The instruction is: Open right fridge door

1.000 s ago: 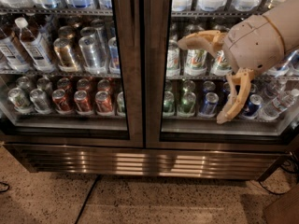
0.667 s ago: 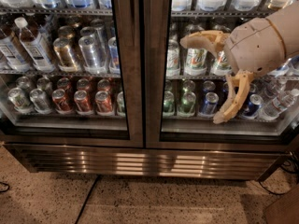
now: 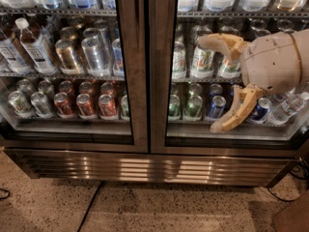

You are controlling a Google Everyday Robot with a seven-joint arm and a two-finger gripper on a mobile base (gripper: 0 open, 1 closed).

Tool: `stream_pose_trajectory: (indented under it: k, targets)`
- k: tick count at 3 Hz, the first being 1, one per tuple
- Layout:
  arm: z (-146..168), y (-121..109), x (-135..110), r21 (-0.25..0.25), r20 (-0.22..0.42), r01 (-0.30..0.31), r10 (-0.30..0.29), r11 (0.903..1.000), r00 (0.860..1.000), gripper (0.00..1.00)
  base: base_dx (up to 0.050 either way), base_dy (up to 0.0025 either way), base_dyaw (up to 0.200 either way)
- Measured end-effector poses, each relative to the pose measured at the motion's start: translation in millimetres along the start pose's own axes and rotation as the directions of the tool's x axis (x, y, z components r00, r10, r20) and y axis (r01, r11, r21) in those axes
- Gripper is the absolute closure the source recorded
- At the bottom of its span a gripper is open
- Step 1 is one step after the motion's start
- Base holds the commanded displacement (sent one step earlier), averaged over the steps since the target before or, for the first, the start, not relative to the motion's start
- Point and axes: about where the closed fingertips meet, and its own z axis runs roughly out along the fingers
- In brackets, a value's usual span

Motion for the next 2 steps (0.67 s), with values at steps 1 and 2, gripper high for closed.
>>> stream_pose_trajectory:
  k: [1, 2]
  targets:
    - [0, 0, 0, 0.0, 0.0, 0.0, 0.0, 1.0, 1.0, 0.0, 0.0, 0.0, 0.0]
    - [0, -14, -4, 0.004, -0.003, -0.002, 0.002, 1.0, 1.0, 0.0, 0.0, 0.0, 0.0]
